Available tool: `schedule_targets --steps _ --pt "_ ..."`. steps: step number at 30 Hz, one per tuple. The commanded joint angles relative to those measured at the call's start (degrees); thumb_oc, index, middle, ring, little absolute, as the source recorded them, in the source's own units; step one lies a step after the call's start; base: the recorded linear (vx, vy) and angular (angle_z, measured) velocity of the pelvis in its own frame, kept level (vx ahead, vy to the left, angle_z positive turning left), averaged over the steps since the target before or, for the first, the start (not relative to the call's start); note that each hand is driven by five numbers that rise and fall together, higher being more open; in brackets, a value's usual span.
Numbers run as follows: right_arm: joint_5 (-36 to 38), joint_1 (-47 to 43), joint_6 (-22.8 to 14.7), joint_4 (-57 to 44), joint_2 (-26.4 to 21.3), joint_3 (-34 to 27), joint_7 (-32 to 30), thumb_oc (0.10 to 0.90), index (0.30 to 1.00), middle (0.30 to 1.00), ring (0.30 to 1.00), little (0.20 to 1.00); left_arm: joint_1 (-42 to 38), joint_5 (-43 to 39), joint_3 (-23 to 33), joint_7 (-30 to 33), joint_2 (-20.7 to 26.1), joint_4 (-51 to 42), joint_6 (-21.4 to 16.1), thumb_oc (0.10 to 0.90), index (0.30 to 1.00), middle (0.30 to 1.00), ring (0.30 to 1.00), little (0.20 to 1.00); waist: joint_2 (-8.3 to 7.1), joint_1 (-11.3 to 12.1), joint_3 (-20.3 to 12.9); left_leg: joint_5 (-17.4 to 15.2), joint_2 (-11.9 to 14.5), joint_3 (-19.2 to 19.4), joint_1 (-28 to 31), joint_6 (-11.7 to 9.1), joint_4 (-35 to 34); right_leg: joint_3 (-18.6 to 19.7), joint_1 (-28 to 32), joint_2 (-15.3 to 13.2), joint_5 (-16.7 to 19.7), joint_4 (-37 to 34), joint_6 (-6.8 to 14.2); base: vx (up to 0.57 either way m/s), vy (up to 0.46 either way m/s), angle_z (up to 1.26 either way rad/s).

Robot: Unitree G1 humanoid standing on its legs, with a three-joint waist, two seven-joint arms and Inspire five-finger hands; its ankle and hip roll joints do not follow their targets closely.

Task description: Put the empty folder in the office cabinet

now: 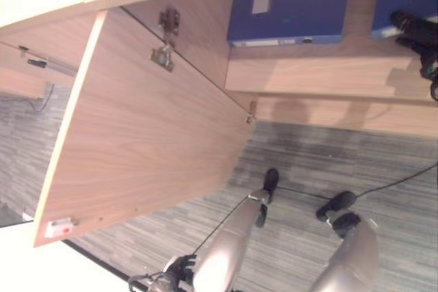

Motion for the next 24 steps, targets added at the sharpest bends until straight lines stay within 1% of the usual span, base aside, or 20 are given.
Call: schedule_targets --steps 1,2,4,5,6,7,9,10,11,13,14,15,18,21,22,23,24 --pt "-10.83 2.16 4.55 2.16 -4.46 8.01 3.76 0.8 0.9 0.9 0.9 0.9 6.27 1.64 1.72 -1.32 8.04 4.2 1.88 0.8 0.9 0.9 0.9 0.9 0.27 -0.28 2.21 -7.01 2.4 1.26 2.11 -1.65 -2.71 2.83 4.47 0.75 6.76 -7.7 5.95 0.0 0.0 0.0" --pt "-10.86 2.07 4.53 2.21 -4.45 8.1 3.81 0.8 0.9 0.9 0.9 0.9 6.29 1.64 1.74 -1.33 8.0 4.18 1.88 0.8 0.9 0.9 0.9 0.9 0.34 -0.31 2.23 -6.95 2.44 1.24 2.19 -1.66 -2.81 2.77 4.57 0.81 6.81 -7.81 5.94 -0.04 -0.032 -0.04" --pt "-15.58 2.19 4.66 0.54 -4.66 12.08 6.15 0.8 0.9 0.9 0.9 0.9 6.43 1.6 2.31 -1.88 8.45 3.4 1.59 0.8 0.9 0.9 0.9 0.9 -0.14 -0.74 2.9 -5.73 3.24 1.23 3.38 -2.12 -5.25 1.98 5.2 1.85 8.02 -10.21 6.15 -0.04 -0.026 -0.17" --pt "-15.58 2.17 4.66 0.55 -4.66 12.1 6.15 0.8 0.9 0.9 0.9 0.9 6.43 1.61 2.31 -1.88 8.44 3.4 1.59 0.8 0.9 0.9 0.9 0.9 -0.12 -0.76 2.92 -5.72 3.25 1.21 3.41 -2.12 -5.26 1.96 5.24 1.86 8.03 -10.23 6.15 -0.04 -0.044 -0.22" --pt "-16.79 2.98 4.14 -2.53 -4.36 14.18 7.3 0.8 0.9 0.9 0.9 0.9 6.72 1.42 2.9 -2.14 8.45 2.89 1.31 0.8 0.9 0.9 0.9 0.9 -0.49 -1.1 3.46 -4.91 3.99 1.37 4.33 -2.44 -6.99 1.32 5.84 2.52 8.69 -11.92 6.34 -0.02 -0.024 -0.14" --pt "-16.79 3.03 4.18 -2.6 -4.37 14.17 7.28 0.8 0.9 0.9 0.9 0.9 6.76 1.43 2.91 -2.15 8.45 2.86 1.31 0.8 0.9 0.9 0.9 0.9 -0.44 -1.11 3.48 -4.85 4.04 1.34 4.44 -2.46 -7.1 1.25 5.99 2.59 8.76 -12.05 6.33 -0.02 -0.03 -0.16" --pt "-14.7 4.63 3.84 -5.55 -4.17 14.5 8.45 0.8 0.9 0.9 0.9 0.9 7.02 0.89 3.77 -2.36 8.29 2.51 0.98 0.8 0.9 0.9 0.9 0.9 -0.82 -1.49 3.93 -3.79 4.91 1.23 5.4 -2.7 -9.41 0.62 6.45 3.54 9.48 -14.14 6.53 -0.02 -0.011 -0.22" --pt "-14.68 4.66 3.86 -5.59 -4.18 14.48 8.43 0.8 0.9 0.9 0.9 0.9 7.03 0.89 3.77 -2.37 8.3 2.51 0.98 0.8 0.9 0.9 0.9 0.9 -0.81 -1.47 3.95 -3.74 4.93 1.24 5.47 -2.7 -9.5 0.61 6.5 3.58 9.51 -14.21 6.53 -0.02 -0.011 -0.22" --pt "-12.63 5.18 3.54 -6.3 -3.83 13.89 8.54 0.8 0.9 0.9 0.9 0.9 6.93 0.56 4.26 -2.38 8.02 2.68 0.83 0.8 0.9 0.9 0.9 0.9 -0.92 -1.66 4.17 -3.43 5.17 1.41 5.94 -2.7 -10.32 0.56 6.48 4.01 9.91 -14.87 6.63 -0.02 -0.004 -0.18" --pt "-9.99 5.07 3.4 -6.47 -2.96 12.6 8.29 0.8 0.9 0.9 0.9 0.9 6.56 -0.3 4.56 -2.36 7.71 3.07 0.57 0.8 0.9 0.9 0.9 0.9 -1.06 -1.85 4.48 -3.24 5.32 1.52 6.43 -2.64 -10.96 0.63 6.36 4.42 10.26 -15.35 6.69 -0.01 0.001 -0.13" --pt "-9.97 5.09 3.4 -6.48 -2.95 12.57 8.27 0.8 0.9 0.9 0.9 0.9 6.55 -0.31 4.56 -2.36 7.73 3.09 0.56 0.8 0.9 0.9 0.9 0.9 -1.09 -1.81 4.5 -3.23 5.33 1.54 6.48 -2.64 -11.0 0.65 6.39 4.45 10.28 -15.39 6.69 0.0 0.006 -0.05" --pt "-7.42 4.9 3.18 -6.34 -1.82 11.18 7.48 0.8 0.9 0.9 0.9 0.9 6.3 -0.98 4.68 -2.23 7.4 3.36 0.45 0.8 0.9 0.9 0.9 0.9 -1.18 -1.85 4.58 -3.15 5.43 1.47 6.99 -2.56 -11.67 0.77 6.39 4.76 10.57 -15.9 6.83 0.0 0.01 -0.06" --pt "-4.4 4.24 3.11 -6.47 -0.14 9.43 6.78 0.8 0.9 0.9 0.9 0.9 6.29 -1.84 4.81 -2.32 6.86 3.44 0.54 0.8 0.9 0.9 0.9 0.9 -1.15 -1.87 4.5 -3.08 5.27 1.71 7.73 -2.36 -12.27 0.92 6.52 5.06 10.94 -16.27 6.92 0.0 0.016 -0.13" --pt "-3.81 3.73 3.02 -6.35 0.62 8.99 6.31 0.8 0.9 0.9 0.9 0.9 6.26 -2.39 4.82 -2.2 6.79 3.4 0.53 0.8 0.9 0.9 0.9 0.9 -1.17 -1.86 4.5 -3.06 5.22 1.73 8.16 -2.26 -12.53 0.87 6.64 5.06 11.14 -16.29 7.03 0.0 0.016 -0.1" --pt "-5.77 3.27 3.06 -5.15 0.98 9.67 6.48 0.8 0.9 0.9 0.9 0.9 6.3 -2.63 4.75 -2.21 6.69 3.06 0.47 0.8 0.9 0.9 0.9 0.9 -1.12 -1.82 4.46 -2.96 5.21 1.69 8.42 -2.24 -12.81 0.6 6.83 5.15 11.3 -16.63 7.05 0.0 0.012 -0.03" --pt "-11.62 2.68 3.4 -3.78 1.15 12.24 7.63 0.8 0.9 0.9 0.9 0.9 6.46 -2.68 4.71 -2.11 6.88 2.74 0.31 0.8 0.9 0.9 0.9 0.9 -1.26 -1.73 4.38 -2.84 5.2 1.67 8.58 -2.21 -13.0 0.46 6.94 5.22 11.54 -17.04 7.0 0.0 0.0 0.0" --pt "-11.67 2.57 3.38 -3.71 1.17 12.31 7.69 0.8 0.9 0.9 0.9 0.9 6.46 -2.67 4.73 -2.1 6.82 2.73 0.31 0.8 0.9 0.9 0.9 0.9 -1.22 -1.78 4.4 -2.83 5.2 1.66 8.58 -2.21 -13.01 0.44 6.96 5.23 11.55 -17.06 7.0 0.0 0.0 0.0"
